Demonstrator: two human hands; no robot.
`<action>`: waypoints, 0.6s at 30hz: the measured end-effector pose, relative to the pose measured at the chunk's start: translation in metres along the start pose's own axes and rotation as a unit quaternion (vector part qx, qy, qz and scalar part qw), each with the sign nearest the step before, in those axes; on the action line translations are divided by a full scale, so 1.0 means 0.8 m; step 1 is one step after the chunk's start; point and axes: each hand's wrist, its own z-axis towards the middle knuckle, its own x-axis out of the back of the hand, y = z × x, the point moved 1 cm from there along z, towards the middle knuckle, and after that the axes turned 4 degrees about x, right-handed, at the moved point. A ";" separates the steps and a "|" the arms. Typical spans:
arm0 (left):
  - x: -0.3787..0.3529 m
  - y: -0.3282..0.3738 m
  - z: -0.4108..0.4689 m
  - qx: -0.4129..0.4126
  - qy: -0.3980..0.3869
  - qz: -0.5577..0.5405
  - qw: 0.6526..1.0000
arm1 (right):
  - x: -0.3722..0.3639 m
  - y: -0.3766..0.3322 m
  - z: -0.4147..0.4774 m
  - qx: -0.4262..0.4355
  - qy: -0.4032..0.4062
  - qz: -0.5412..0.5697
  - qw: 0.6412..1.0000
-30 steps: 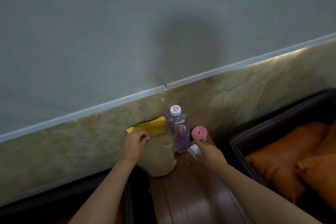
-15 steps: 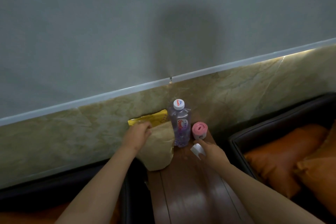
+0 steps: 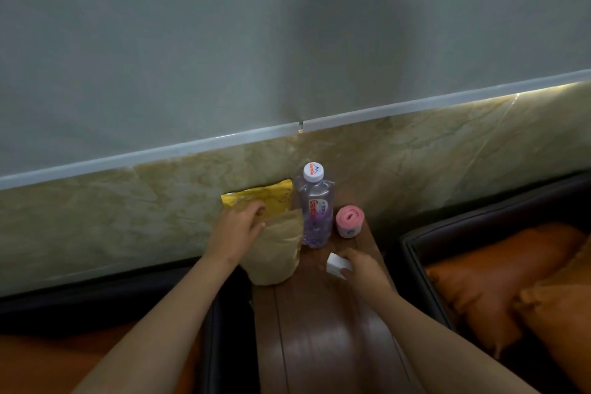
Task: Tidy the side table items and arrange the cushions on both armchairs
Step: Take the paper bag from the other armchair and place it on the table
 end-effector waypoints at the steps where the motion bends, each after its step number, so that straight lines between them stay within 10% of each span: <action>1: -0.001 0.001 -0.004 -0.014 0.010 0.012 1.000 | -0.004 0.001 -0.001 -0.004 -0.003 0.006 1.000; 18: -0.069 0.099 -0.040 -0.110 0.035 -0.012 0.993 | 0.014 0.039 -0.009 -0.025 0.040 0.058 0.997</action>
